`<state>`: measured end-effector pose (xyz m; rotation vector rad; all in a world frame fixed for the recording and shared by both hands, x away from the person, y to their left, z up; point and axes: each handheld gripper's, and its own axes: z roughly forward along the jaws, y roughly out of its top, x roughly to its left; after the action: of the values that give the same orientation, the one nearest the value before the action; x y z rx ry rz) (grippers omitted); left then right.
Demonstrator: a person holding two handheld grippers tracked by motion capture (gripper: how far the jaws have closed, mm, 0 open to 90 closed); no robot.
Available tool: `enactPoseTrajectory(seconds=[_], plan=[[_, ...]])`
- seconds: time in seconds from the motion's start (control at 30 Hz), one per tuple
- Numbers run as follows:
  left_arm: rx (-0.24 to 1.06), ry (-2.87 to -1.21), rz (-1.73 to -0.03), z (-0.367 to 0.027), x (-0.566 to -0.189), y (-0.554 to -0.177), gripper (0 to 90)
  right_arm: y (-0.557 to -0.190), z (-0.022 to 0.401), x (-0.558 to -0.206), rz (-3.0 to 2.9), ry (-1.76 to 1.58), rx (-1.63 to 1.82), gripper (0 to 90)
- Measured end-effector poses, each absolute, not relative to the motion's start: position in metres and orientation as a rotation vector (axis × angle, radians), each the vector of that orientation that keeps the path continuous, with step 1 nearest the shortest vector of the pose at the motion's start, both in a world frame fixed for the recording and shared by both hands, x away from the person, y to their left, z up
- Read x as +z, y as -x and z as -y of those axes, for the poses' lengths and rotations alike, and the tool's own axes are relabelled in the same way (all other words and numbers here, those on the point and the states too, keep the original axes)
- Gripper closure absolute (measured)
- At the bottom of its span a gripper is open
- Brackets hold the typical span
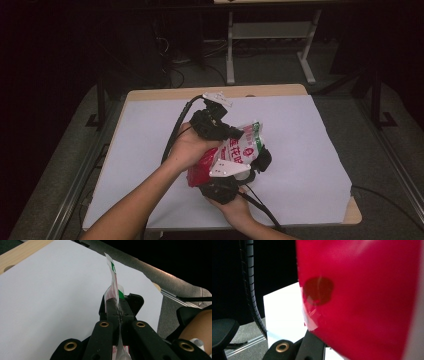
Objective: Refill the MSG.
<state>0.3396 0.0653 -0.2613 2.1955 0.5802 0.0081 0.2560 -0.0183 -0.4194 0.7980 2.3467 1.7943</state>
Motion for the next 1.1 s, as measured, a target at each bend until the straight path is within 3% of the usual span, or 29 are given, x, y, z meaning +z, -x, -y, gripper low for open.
enactPoseTrajectory(seconds=[1.1], plan=[[0.018, -2.210, -0.598, -0.0618, -0.2631, -0.3397, 89.8, -0.2567, 0.0183, -0.4179, -2.349, -0.778, 1.827, 90.0]])
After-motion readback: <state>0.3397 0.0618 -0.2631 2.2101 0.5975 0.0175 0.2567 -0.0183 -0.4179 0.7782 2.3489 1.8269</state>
